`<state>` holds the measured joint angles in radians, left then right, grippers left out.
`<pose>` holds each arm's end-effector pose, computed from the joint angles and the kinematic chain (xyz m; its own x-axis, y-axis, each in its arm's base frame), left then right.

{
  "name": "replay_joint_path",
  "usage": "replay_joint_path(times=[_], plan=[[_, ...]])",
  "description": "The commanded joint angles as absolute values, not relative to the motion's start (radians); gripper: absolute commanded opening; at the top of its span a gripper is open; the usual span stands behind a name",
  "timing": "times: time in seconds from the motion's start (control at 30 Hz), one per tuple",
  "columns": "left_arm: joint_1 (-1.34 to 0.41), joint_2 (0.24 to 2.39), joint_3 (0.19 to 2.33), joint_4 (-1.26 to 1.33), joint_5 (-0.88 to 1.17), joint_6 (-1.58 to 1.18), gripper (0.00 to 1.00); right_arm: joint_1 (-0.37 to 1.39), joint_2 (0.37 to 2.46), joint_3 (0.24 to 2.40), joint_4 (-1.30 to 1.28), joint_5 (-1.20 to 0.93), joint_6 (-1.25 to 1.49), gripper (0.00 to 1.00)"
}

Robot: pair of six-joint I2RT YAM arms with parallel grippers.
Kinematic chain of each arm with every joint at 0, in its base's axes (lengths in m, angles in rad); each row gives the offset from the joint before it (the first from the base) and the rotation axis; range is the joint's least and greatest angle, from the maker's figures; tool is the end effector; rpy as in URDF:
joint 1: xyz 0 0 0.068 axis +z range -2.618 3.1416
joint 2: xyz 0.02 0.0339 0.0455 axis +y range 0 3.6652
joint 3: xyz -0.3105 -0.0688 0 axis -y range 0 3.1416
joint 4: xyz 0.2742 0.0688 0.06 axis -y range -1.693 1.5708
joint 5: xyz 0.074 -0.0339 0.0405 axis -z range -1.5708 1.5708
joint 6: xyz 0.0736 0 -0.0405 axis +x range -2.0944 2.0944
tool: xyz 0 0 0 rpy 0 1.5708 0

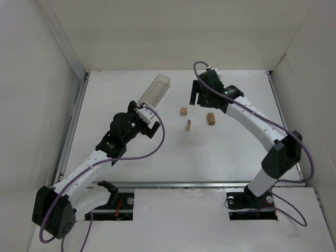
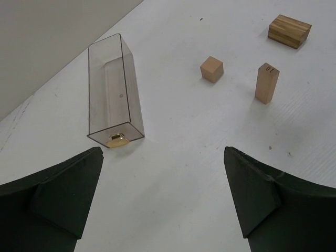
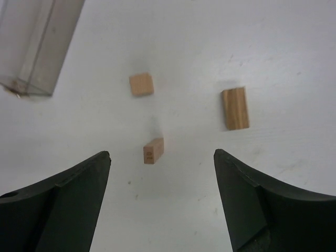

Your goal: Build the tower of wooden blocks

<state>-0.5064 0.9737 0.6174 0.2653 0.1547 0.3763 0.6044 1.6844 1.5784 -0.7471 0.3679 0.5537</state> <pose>0.2301 -0.1406 0.3175 0.1515 0.3312 -0.9313 0.5997 0.7182 0.3529 0.3673 0.2215 0.3452 -0.7037 0.1103 -0.7019 0.0405 0.9925 0.1154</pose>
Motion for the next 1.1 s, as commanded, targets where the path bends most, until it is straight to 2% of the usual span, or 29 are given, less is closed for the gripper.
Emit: replay_joint_path(times=[0.0, 0.1, 0.23, 0.3, 0.4, 0.77, 0.93, 1.07], plan=[[-0.502, 0.954, 0.626, 0.325, 0.150, 0.397, 0.99, 0.505, 1.624, 1.623, -0.723, 0.328, 0.496, 0.86], [-0.502, 0.954, 0.626, 0.334, 0.150, 0.410, 0.99, 0.430, 1.722, 1.623, -0.782, 0.285, 0.440, 0.86], [-0.502, 0.954, 0.626, 0.334, 0.150, 0.431, 0.94, 0.367, 1.819, 1.573, -0.772, 0.264, 0.417, 0.84], [-0.502, 0.954, 0.626, 0.334, 0.159, 0.431, 0.93, 0.344, 1.829, 1.539, -0.720, 0.235, 0.394, 0.81], [-0.502, 0.954, 0.626, 0.325, 0.160, 0.431, 0.93, 0.333, 1.876, 1.528, -0.710, 0.195, 0.342, 0.69], [-0.502, 0.963, 0.626, 0.325, 0.150, 0.449, 0.93, 0.333, 2.006, 1.546, -0.692, 0.175, 0.279, 0.60], [-0.502, 0.963, 0.626, 0.325, 0.132, 0.459, 0.93, 0.333, 2.025, 1.546, -0.683, 0.175, 0.239, 0.53], [-0.492, 0.973, 0.626, 0.325, 0.132, 0.469, 0.93, 0.333, 2.025, 1.557, -0.674, 0.184, 0.206, 0.42]])
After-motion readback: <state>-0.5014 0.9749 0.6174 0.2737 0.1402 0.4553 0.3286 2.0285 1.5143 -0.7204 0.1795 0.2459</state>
